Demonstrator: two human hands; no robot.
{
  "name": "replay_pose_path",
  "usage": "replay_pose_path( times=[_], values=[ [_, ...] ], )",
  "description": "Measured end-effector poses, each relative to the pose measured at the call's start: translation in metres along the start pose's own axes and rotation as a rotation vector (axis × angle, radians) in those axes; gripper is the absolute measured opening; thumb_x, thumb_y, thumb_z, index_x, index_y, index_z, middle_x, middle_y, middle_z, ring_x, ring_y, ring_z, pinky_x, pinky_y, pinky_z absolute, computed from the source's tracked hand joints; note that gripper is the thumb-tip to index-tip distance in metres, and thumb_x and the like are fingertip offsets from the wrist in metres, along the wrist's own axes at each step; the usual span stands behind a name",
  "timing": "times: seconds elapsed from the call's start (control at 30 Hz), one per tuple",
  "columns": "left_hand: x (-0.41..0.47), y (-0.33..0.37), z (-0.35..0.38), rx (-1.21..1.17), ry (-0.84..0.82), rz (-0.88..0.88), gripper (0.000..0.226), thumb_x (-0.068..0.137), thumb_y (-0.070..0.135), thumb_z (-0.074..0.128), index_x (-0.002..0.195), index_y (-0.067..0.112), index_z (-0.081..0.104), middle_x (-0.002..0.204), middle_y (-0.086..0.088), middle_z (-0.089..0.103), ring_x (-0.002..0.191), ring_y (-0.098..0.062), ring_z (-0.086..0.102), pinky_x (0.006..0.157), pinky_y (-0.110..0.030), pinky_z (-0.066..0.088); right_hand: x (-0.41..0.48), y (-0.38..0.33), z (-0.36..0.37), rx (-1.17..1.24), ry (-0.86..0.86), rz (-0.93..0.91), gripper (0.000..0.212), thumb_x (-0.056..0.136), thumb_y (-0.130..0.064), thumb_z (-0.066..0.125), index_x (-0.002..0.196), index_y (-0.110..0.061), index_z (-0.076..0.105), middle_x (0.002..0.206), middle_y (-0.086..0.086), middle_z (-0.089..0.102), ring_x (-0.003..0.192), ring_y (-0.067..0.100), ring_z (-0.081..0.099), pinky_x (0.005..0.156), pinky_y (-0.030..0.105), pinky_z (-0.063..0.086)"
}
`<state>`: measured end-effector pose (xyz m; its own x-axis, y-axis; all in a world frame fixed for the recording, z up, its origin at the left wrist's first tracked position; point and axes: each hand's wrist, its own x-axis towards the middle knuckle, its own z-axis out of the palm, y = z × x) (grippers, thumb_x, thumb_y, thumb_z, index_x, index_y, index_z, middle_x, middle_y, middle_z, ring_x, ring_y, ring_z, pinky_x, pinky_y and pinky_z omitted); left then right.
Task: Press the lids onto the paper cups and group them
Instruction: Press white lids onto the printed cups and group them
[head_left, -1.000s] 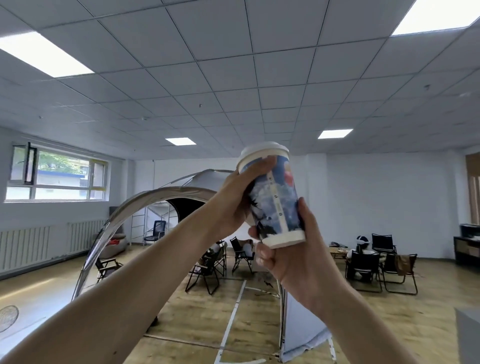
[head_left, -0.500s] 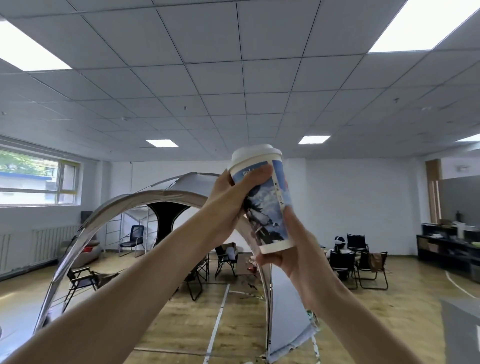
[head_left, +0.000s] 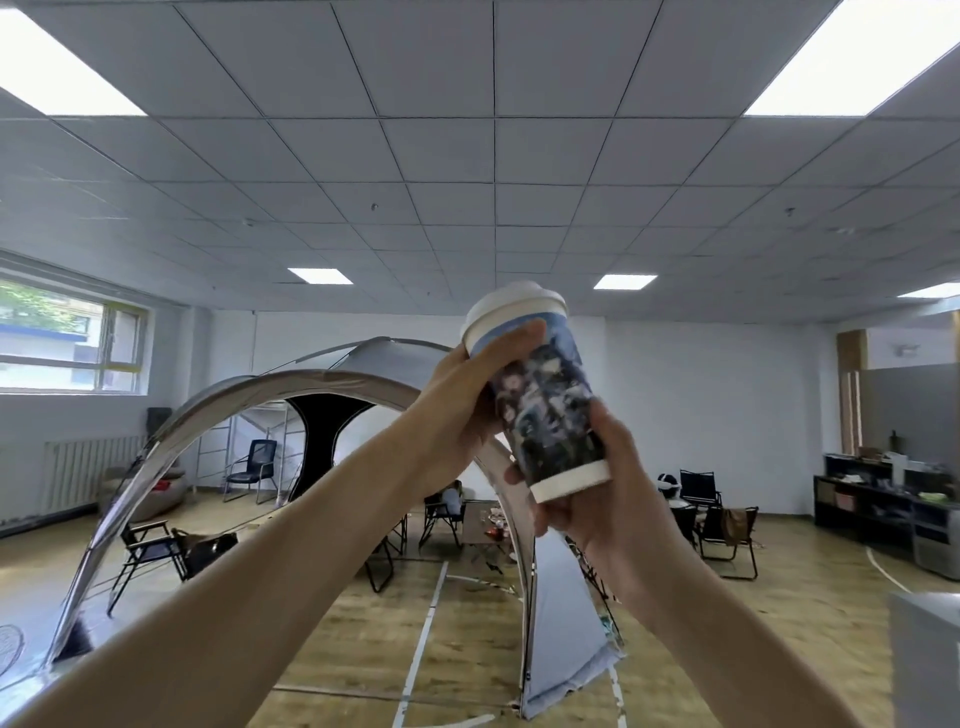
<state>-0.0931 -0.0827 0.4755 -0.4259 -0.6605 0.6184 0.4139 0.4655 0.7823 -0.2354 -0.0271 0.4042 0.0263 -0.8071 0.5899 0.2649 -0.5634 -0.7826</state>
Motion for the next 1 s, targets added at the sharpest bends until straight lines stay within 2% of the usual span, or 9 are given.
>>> replay_pose_path(
  times=[0.1, 0.2, 0.43, 0.53, 0.6, 0.67, 0.73, 0.87, 1.0],
  values=[
    [-0.003, 0.003, -0.007, -0.010, 0.020, 0.020, 0.090, 0.054, 0.046, 0.085, 0.129, 0.004, 0.059, 0.107, -0.010, 0.076, 0.094, -0.023, 0.074, 0.082, -0.031, 0.059, -0.003, 0.000, 0.010, 0.085, -0.097, 0.070, 0.081, 0.080, -0.067, 0.064, 0.134, -0.007, 0.059, 0.110, 0.031, 0.070, 0.074, 0.031, 0.066, 0.061, 0.036, 0.058],
    [-0.005, 0.003, -0.011, 0.034, 0.071, 0.069, 0.089, 0.052, 0.046, 0.086, 0.126, 0.006, 0.059, 0.101, -0.006, 0.078, 0.094, -0.023, 0.076, 0.083, -0.032, 0.058, -0.004, 0.004, 0.016, -0.104, 0.012, -0.016, 0.082, 0.076, -0.070, 0.066, 0.131, -0.009, 0.058, 0.109, 0.025, 0.073, 0.078, 0.032, 0.071, 0.066, 0.036, 0.060],
    [-0.011, 0.007, -0.014, 0.053, 0.087, -0.009, 0.079, 0.071, 0.048, 0.080, 0.131, 0.000, 0.061, 0.120, -0.018, 0.074, 0.117, -0.037, 0.069, 0.103, -0.047, 0.055, -0.011, -0.005, 0.028, 0.154, -0.082, 0.106, 0.064, 0.088, -0.061, 0.052, 0.124, -0.009, 0.064, 0.095, 0.031, 0.070, 0.055, 0.023, 0.060, 0.050, 0.030, 0.056],
    [-0.014, 0.005, -0.010, 0.081, 0.117, -0.122, 0.079, 0.073, 0.058, 0.081, 0.127, 0.003, 0.065, 0.116, -0.016, 0.076, 0.109, -0.032, 0.073, 0.099, -0.046, 0.058, -0.016, -0.008, 0.029, 0.269, -0.124, 0.210, 0.072, 0.087, -0.060, 0.057, 0.129, -0.003, 0.061, 0.098, 0.032, 0.070, 0.060, 0.028, 0.064, 0.055, 0.034, 0.060],
    [-0.016, 0.004, -0.006, 0.029, 0.072, -0.260, 0.076, 0.077, 0.063, 0.074, 0.128, 0.006, 0.067, 0.114, -0.013, 0.077, 0.098, -0.027, 0.075, 0.084, -0.038, 0.062, -0.017, -0.014, 0.031, 0.294, -0.131, 0.280, 0.078, 0.083, -0.060, 0.061, 0.128, 0.004, 0.060, 0.096, 0.032, 0.070, 0.059, 0.029, 0.066, 0.055, 0.035, 0.060],
    [-0.014, 0.004, -0.004, -0.026, 0.041, -0.306, 0.073, 0.081, 0.063, 0.069, 0.129, 0.007, 0.067, 0.118, -0.014, 0.075, 0.099, -0.028, 0.074, 0.087, -0.039, 0.060, -0.015, -0.018, 0.031, 0.283, -0.136, 0.300, 0.080, 0.082, -0.061, 0.061, 0.126, 0.006, 0.061, 0.093, 0.030, 0.069, 0.060, 0.028, 0.066, 0.055, 0.034, 0.060],
    [-0.011, 0.006, -0.002, 0.033, 0.078, -0.230, 0.074, 0.082, 0.061, 0.070, 0.131, 0.006, 0.066, 0.122, -0.015, 0.074, 0.112, -0.031, 0.071, 0.103, -0.044, 0.055, -0.013, -0.018, 0.029, 0.240, -0.140, 0.259, 0.079, 0.087, -0.064, 0.059, 0.129, 0.003, 0.060, 0.092, 0.028, 0.071, 0.063, 0.028, 0.068, 0.058, 0.035, 0.061],
    [-0.003, 0.010, -0.004, 0.195, 0.098, -0.005, 0.082, 0.075, 0.062, 0.072, 0.135, 0.007, 0.060, 0.123, -0.013, 0.073, 0.117, -0.030, 0.069, 0.107, -0.048, 0.052, -0.008, -0.015, 0.022, 0.095, -0.106, 0.144, 0.064, 0.087, -0.063, 0.064, 0.121, -0.009, 0.067, 0.093, 0.024, 0.074, 0.064, 0.026, 0.071, 0.061, 0.034, 0.062],
    [0.003, 0.015, -0.011, 0.201, 0.049, 0.063, 0.065, 0.073, 0.057, 0.072, 0.126, 0.020, 0.064, 0.110, -0.004, 0.078, 0.099, -0.019, 0.076, 0.081, -0.036, 0.062, -0.005, -0.022, 0.011, 0.137, -0.177, 0.210, 0.062, 0.090, -0.067, 0.053, 0.099, -0.013, 0.083, 0.095, 0.024, 0.075, 0.065, 0.026, 0.069, 0.061, 0.033, 0.060]
  ],
)
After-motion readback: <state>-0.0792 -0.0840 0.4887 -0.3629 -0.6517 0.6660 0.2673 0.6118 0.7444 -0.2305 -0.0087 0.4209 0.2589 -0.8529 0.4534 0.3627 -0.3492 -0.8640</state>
